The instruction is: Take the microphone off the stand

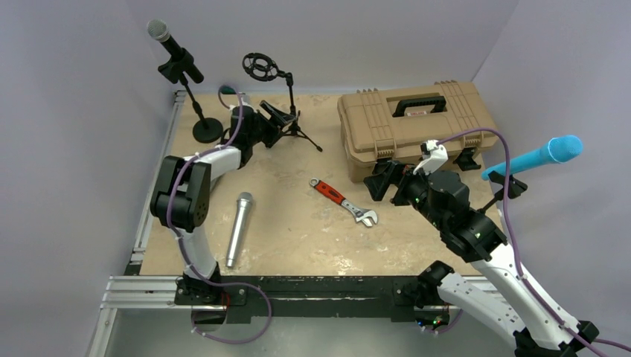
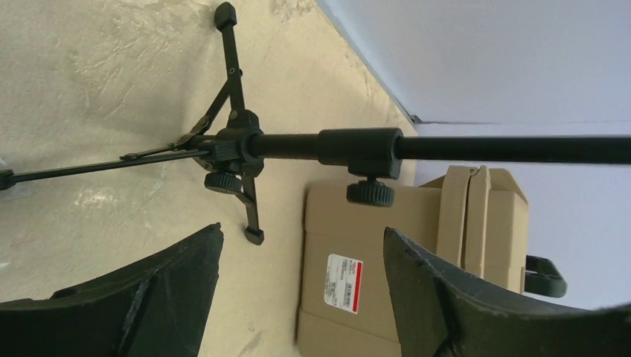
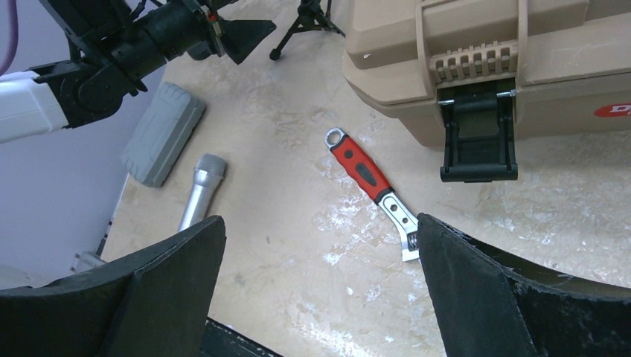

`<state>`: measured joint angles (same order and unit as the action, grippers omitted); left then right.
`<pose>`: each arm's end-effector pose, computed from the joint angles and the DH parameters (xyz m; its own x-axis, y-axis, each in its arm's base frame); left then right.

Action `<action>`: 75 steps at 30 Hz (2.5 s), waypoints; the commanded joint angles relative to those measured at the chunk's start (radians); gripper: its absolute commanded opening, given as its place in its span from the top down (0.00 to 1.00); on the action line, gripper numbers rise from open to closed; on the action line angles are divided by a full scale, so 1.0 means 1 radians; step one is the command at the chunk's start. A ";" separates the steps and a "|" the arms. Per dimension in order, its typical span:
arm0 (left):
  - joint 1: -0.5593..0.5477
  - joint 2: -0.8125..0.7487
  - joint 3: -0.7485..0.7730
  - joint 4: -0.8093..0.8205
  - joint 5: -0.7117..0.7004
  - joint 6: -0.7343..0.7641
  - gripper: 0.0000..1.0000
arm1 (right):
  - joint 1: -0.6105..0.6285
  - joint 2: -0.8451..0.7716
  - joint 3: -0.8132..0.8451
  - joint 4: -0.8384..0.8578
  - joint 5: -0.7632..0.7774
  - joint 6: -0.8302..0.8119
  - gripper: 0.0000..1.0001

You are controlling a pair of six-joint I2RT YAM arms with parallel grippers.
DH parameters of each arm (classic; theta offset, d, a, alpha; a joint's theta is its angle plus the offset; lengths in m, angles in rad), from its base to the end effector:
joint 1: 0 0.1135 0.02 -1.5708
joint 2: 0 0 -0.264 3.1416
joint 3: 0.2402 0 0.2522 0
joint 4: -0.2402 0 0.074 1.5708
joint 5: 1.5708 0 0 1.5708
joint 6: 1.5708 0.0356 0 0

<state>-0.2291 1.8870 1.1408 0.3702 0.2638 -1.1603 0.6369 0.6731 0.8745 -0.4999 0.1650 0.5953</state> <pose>0.4103 -0.1052 0.2024 -0.5603 -0.7783 -0.2834 -0.1461 0.4297 -0.8911 0.1208 0.0821 0.3538 -0.4539 0.3522 -0.8184 -0.2486 0.8320 0.4960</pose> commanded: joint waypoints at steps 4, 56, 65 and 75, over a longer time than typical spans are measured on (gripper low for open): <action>-0.116 -0.141 -0.051 0.062 -0.252 0.285 0.24 | 0.004 -0.001 -0.015 0.044 0.001 0.006 0.01; -0.230 0.053 0.322 -0.246 -0.595 0.660 0.71 | 0.005 -0.024 -0.005 0.021 0.019 0.006 0.01; -0.228 0.069 0.361 -0.284 -0.637 0.627 0.56 | 0.004 -0.016 -0.005 0.024 0.016 0.004 0.01; -0.224 0.064 0.340 -0.228 -0.656 0.576 0.63 | 0.005 -0.009 0.005 0.022 0.016 -0.004 0.01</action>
<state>-0.4587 1.9553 1.4559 0.0727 -0.3717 -0.5533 0.6369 0.6609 0.8604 -0.4942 0.1658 0.5949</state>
